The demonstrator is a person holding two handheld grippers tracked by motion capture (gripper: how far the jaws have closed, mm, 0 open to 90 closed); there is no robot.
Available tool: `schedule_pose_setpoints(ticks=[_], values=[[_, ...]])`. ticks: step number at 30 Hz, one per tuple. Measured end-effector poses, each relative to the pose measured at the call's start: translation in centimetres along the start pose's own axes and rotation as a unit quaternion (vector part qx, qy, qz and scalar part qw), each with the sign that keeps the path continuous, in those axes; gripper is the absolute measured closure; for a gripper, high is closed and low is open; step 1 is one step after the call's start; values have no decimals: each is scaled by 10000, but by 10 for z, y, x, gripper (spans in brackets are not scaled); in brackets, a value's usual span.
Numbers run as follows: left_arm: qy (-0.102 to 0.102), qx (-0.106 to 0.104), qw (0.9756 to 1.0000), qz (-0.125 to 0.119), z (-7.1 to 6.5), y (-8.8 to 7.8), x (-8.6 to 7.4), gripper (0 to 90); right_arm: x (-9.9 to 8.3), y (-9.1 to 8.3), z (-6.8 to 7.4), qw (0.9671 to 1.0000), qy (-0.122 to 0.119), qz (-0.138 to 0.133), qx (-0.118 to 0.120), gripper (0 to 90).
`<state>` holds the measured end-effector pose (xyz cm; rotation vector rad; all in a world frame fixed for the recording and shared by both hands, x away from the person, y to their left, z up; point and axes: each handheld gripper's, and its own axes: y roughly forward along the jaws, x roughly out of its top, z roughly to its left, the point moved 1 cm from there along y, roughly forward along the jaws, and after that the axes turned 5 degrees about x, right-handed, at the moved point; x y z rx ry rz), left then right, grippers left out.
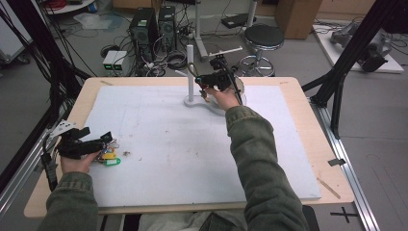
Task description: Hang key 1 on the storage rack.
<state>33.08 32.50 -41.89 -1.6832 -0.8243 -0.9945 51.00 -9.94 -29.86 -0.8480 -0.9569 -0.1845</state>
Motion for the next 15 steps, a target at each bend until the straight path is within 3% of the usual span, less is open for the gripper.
schedule_pose_setpoints(ticks=[7, 15], values=[[18, 8, 10000, 8, 1, 0, 0, 21, -2, 12, -1, 9999, -75, 73, -49, 739], [33, -7, 10000, 22, 0, 1, 0, 21, -3, 12, -7, 9999, -80, 108, -32, 724]])
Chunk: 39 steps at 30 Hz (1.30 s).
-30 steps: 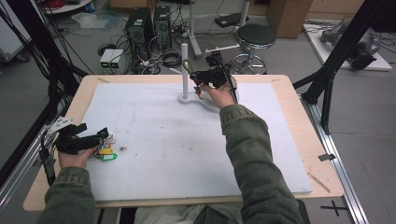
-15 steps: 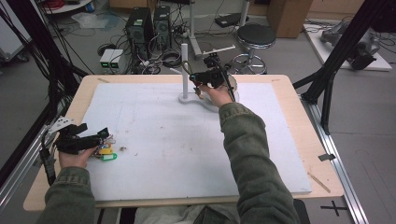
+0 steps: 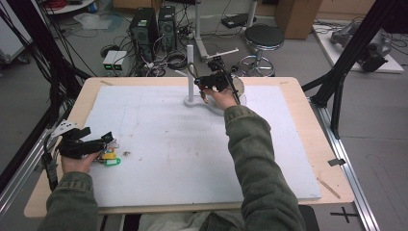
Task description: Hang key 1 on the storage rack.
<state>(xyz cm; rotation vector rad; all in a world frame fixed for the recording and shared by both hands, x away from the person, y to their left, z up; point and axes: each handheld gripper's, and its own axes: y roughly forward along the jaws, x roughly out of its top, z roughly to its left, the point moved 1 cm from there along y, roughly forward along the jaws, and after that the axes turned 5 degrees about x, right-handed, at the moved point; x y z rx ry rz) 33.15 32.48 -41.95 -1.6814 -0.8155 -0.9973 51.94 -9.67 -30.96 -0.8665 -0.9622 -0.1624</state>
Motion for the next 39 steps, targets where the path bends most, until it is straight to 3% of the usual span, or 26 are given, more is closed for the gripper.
schedule_pose_setpoints(ticks=[2, 3, 5, 6, 7, 11, 13, 17, 18, 21, 27, 39], values=[[-16, 7, 10000, -18, 1, 0, 0, 21, 0, -4, -2, 9998, 160, -58, 127, 519], [-21, 11, 10000, -20, 1, 0, 0, 21, 0, -4, -2, 9998, 160, -58, 127, 519], [-13, 12, 10000, -9, 1, 0, 0, 21, -1, -7, -2, 9999, 157, 14, 47, 376], [-18, 8, 10000, -16, 1, 0, 0, 21, -1, -11, -3, 9998, 157, 80, -12, 256], [-11, 4, 10000, -14, 0, 0, 0, 21, -1, -11, -3, 9998, 157, 80, -12, 256], [-15, 0, 10000, -9, 0, -1, 0, 21, -6, -23, -3, 9998, 134, 19, -126, 58], [-19, -2, 10000, -19, 0, -1, 0, 21, -8, -27, -3, 9998, 108, 77, -176, 8], [-15, 2, 10000, -22, 0, -1, 0, 21, -10, -34, -3, 9998, 84, 98, -166, 8], [-16, -1, 10000, -23, 0, -1, 0, 21, -9, -41, 1, 9997, -31, 24, -239, 8], [-12, -2, 10000, -13, 0, -2, 0, 21, -8, -51, 6, 9997, -64, -60, -235, 8], [-18, -24, 10000, -24, -1, -2, 0, 21, -11, -62, 14, 9996, -126, 6, -262, 8], [-30, -43, 10000, -40, -1, -3, 1, 21, -29, -85, 15, 9993, -67, -22, -374, 9]])
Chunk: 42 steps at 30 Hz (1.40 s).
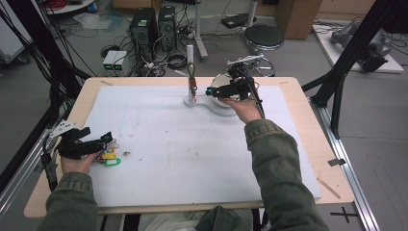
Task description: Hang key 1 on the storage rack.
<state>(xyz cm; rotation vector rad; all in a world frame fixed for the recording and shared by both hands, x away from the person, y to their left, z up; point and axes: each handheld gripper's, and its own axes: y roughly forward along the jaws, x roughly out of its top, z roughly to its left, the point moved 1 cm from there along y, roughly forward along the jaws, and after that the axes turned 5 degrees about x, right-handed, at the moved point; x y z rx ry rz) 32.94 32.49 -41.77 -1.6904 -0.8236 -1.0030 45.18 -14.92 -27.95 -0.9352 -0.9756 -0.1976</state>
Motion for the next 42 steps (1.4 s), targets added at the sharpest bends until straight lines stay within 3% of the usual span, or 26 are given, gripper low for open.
schedule_pose_setpoints(ticks=[22, 27, 36, 42], values=[[19, 8, 10000, 22, 0, -1, 0, 21, -51, -36, -21, 9994, 129, -271, -145, 9], [-7, 9, 10000, 13, -1, -1, 0, 21, -64, -40, -29, 9992, 234, -263, -186, 9], [-7, 32, 10000, 26, -1, -1, 0, 21, -86, -44, -36, 9992, 106, -223, -306, 9], [-2, 34, 10000, 24, -2, -1, 0, 21, -99, -45, -43, 9992, 162, -171, -313, 9]])
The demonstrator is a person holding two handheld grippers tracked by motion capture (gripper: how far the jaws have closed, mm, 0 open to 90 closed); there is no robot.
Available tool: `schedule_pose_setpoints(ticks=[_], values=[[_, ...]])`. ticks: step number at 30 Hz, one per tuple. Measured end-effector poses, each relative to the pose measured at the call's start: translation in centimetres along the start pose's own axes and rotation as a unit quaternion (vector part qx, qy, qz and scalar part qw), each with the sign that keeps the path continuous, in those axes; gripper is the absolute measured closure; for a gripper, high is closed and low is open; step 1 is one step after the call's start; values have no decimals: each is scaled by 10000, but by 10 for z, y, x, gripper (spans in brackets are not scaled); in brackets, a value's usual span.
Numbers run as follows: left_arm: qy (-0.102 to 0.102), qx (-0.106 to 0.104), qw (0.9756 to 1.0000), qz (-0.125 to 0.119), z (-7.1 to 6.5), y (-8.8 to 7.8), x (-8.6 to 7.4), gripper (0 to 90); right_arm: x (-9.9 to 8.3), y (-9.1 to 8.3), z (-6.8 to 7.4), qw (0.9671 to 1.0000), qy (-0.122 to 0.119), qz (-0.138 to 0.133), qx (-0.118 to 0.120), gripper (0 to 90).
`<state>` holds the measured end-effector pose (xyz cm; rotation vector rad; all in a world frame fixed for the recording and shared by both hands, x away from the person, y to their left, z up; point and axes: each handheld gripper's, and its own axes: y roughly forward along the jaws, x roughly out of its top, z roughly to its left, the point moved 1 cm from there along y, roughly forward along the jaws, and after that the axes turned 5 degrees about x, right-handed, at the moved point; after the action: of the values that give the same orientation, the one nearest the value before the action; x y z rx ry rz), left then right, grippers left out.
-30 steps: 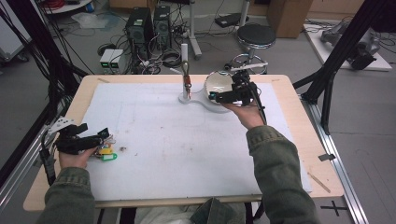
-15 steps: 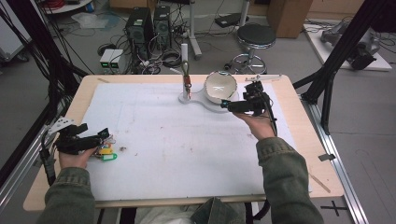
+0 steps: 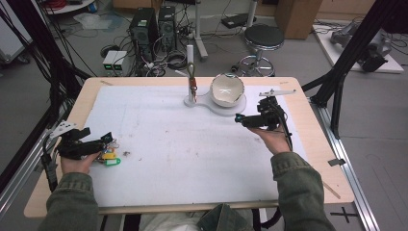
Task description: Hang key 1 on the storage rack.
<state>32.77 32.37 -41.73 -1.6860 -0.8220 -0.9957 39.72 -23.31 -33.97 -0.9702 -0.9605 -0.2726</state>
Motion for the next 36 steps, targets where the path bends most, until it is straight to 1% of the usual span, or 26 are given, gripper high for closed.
schedule_pose_setpoints(ticks=[4, 5, 6, 8, 9, 15, 23, 26, 27, 31, 36], values=[[3, -2, 10000, 4, 0, 0, 0, 21, -9, -2, -6, 9999, 103, 10, -21, 9], [2, -3, 10000, 7, 0, 0, 0, 21, -12, -2, -8, 9999, 142, -14, -34, 9], [15, -6, 10000, 19, 0, 0, 0, 21, -16, -4, -11, 9997, 229, -61, 13, 9], [16, -6, 10000, 19, 0, 0, 0, 21, -19, -5, -12, 9997, 244, -78, -11, 9], [18, -7, 10000, 26, 0, 0, 0, 21, -21, -5, -14, 9996, 260, -22, -55, 9], [21, 7, 10000, 36, 0, 1, 0, 21, -33, -8, -18, 9995, 262, -94, -126, 9], [23, 15, 10000, 30, 0, 0, 0, 21, -50, -10, -27, 9985, 450, -191, -235, 9], [20, 11, 10000, 30, 0, 0, 0, 21, -54, -12, -30, 9983, 500, -243, -191, 9], [31, 16, 10000, 36, 0, 0, 0, 21, -55, -12, -30, 9982, 525, -222, -203, 9], [22, 18, 10000, 31, 0, 0, 0, 21, -59, -15, -32, 9982, 509, -241, -224, 9], [24, 18, 10000, 34, -1, 0, 0, 21, -67, -17, -34, 9978, 500, -258, -362, 9]])
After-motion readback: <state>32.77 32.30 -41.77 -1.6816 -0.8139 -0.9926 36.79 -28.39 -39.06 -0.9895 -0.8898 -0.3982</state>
